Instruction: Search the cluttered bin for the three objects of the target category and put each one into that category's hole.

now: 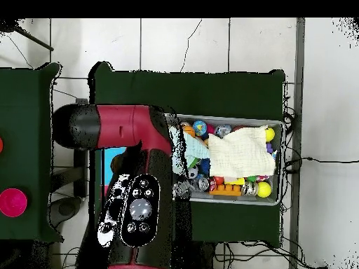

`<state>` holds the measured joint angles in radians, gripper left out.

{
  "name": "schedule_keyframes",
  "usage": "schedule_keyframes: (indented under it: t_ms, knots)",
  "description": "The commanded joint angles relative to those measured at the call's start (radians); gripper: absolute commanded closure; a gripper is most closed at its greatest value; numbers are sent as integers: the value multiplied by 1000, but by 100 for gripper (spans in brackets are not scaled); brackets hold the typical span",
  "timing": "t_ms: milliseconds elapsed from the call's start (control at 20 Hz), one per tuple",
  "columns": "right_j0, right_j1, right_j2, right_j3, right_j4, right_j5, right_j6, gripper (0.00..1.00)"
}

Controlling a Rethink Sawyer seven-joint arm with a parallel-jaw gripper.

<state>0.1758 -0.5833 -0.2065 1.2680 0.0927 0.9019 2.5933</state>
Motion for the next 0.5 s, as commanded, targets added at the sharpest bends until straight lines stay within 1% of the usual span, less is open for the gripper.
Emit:
schedule_keyframes:
  t_ms: [50,150,250,500]
  knots:
    - [4,-13,60,153,47,-23,129,100]
    - [10,10,68,182,47,-100,137,100]
    - [20,30,62,182,40,-145,146,100]
    - [8,53,59,177,27,-195,112,100]
